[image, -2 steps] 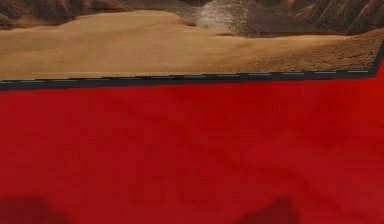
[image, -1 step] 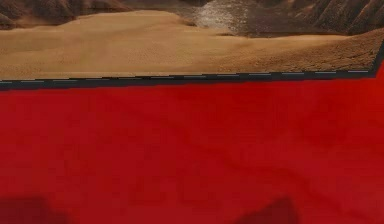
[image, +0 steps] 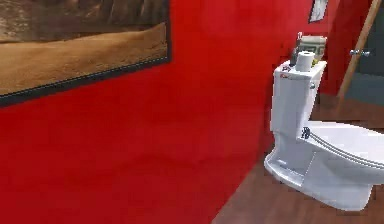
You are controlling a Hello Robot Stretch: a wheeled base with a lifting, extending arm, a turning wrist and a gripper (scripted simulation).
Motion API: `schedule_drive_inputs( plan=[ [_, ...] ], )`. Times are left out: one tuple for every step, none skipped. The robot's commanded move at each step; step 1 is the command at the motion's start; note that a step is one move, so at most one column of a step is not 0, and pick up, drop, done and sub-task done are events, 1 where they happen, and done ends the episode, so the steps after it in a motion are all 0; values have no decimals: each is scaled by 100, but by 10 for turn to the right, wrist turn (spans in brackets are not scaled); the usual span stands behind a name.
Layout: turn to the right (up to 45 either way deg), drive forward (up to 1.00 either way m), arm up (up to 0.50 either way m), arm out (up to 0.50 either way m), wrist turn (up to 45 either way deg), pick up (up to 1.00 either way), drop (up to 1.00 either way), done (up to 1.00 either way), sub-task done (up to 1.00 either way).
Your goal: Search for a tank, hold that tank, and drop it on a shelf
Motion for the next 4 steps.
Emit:
schedule_drive_inputs(
  plan=[
    [450, 0, 0, 0, 0, 0, 0, 0, 0],
    [450, 0, 0, 0, 0, 0, 0, 0, 0],
    [390, 0, 0, 0, 0, 0, 0, 0, 0],
    [0, 25, 0, 0, 0, 0, 0, 0, 0]
  ],
)
